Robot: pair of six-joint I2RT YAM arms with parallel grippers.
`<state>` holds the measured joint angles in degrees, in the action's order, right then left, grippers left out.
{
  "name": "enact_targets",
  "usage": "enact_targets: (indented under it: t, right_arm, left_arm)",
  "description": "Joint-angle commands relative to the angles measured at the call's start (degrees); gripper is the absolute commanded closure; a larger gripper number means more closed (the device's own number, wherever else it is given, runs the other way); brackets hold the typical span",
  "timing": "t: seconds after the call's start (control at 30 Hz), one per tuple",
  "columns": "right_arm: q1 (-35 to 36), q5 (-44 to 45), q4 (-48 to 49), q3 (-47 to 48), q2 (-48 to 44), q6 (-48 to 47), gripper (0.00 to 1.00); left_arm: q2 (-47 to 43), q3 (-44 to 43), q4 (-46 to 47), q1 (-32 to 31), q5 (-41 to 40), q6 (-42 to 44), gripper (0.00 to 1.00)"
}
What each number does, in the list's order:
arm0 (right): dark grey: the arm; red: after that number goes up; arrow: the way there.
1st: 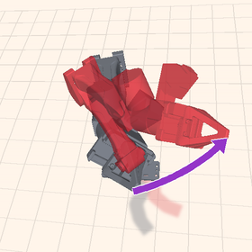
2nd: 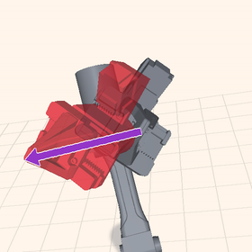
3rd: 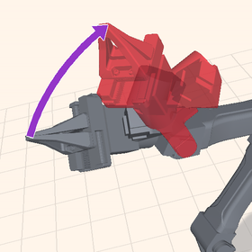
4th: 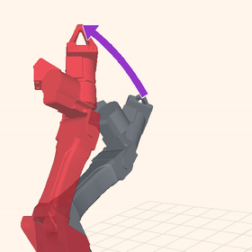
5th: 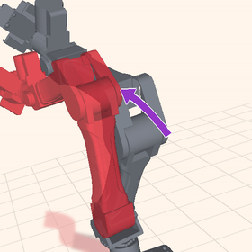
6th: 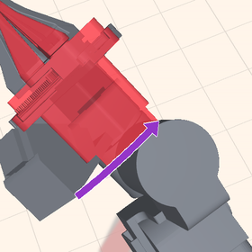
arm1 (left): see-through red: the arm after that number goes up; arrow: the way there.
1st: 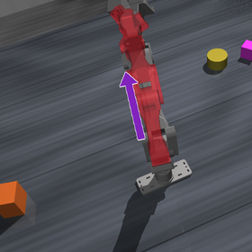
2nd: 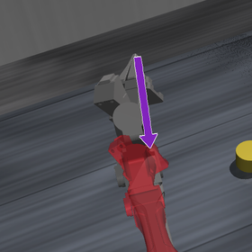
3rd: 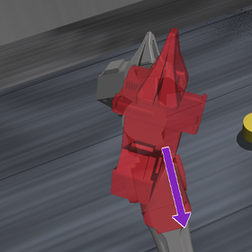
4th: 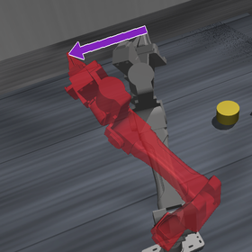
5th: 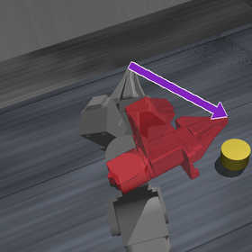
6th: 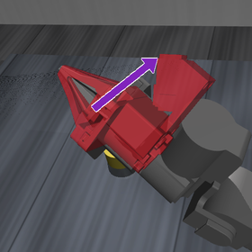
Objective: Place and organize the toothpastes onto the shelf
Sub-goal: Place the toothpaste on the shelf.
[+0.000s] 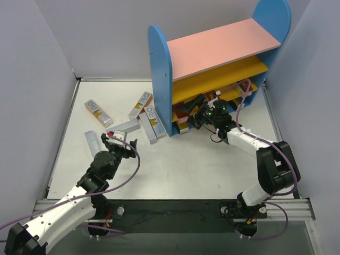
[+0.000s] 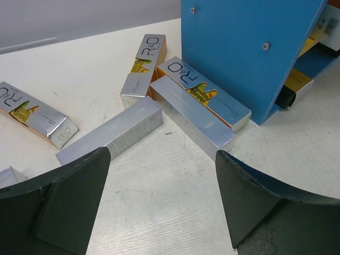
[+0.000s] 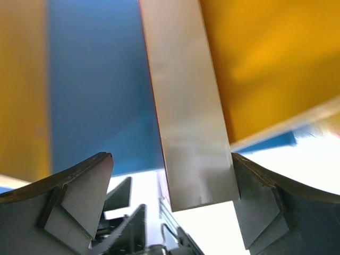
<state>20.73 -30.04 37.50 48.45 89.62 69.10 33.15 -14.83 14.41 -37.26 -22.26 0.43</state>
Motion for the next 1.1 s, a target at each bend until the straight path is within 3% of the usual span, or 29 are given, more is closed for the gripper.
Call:
enact_targets:
  t: [0.0,0.33,0.57,0.73,1.07]
  right_arm:
    - [0.3,2.4,-12.5,1.4,-3.0,-5.9,0.10]
    - [0.8,3.0,-22.7,4.1,-7.1,-19.2,0.05]
    - [4.1,10.9,-30.5,6.5,-12.1,-38.9,0.05]
    - [7.6,19.2,-29.6,5.4,-14.7,-49.7,0.05]
    - [13.2,27.9,-24.8,6.7,-11.2,-59.6,0.14]
  left_arm:
    - [0.4,-0.9,3.3,0.5,0.2,0.1,0.09]
    - [0.3,-0.8,3.2,0.7,-0.2,-0.1,0.09]
    - [0.3,-0.8,3.2,0.8,-0.7,-0.1,0.09]
    - [0.5,-0.9,3.1,1.0,-0.7,-0.2,0.09]
    - [0.3,-0.8,3.1,1.0,-0.5,-0.2,0.09]
